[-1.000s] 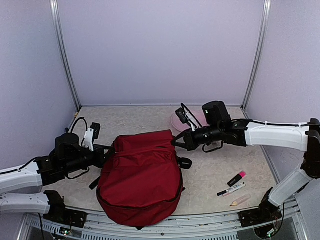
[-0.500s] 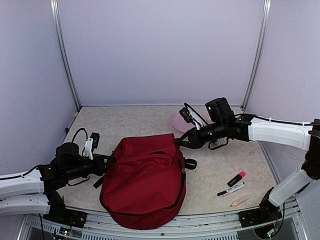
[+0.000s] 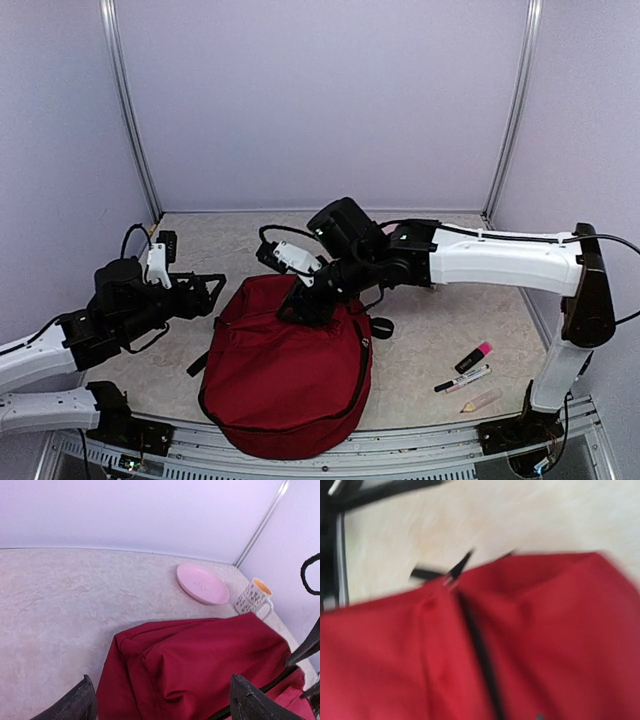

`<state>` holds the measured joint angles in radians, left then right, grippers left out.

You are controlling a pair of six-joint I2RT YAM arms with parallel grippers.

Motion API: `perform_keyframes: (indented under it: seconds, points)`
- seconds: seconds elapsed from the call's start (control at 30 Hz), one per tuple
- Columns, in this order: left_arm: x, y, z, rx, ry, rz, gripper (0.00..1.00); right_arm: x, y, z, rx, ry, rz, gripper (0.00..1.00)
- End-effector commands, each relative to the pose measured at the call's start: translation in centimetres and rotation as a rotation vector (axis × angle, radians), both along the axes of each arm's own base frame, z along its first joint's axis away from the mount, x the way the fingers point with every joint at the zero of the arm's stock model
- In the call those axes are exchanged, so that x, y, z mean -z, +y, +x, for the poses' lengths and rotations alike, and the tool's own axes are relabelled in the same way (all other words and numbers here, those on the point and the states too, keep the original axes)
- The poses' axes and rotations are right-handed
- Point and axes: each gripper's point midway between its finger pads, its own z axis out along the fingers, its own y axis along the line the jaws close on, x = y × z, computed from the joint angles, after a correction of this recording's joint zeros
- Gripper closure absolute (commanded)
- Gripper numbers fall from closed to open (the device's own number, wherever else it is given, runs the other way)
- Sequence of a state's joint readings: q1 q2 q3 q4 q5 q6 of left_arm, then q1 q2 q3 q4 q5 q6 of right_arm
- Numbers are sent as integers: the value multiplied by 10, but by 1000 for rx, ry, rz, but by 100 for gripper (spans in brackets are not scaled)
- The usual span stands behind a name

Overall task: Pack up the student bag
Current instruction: Adjust the student bag at the corner of the board.

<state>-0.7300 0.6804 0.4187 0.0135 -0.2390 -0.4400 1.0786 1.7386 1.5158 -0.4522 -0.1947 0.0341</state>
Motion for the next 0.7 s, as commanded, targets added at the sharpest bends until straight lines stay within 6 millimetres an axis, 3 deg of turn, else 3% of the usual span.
perform_keyframes:
  seconds: [0.0, 0.07, 0.2, 0.5, 0.67]
  points:
    - [16, -39, 6, 190, 36, 111, 10, 61, -6, -3, -26, -30, -256, 46]
    - [25, -57, 5, 272, 71, 118, 10, 77, -8, -7, -31, -12, -316, 46]
    - [35, -73, 9, 324, 85, 149, 14, 96, -11, -39, -110, -21, -361, 52]
    - [80, -96, -3, 357, 59, 436, 14, 99, -18, -74, -148, -85, -341, 55]
    - [82, -118, -28, 476, 11, 473, 10, 92, -21, -88, -175, -191, -317, 55]
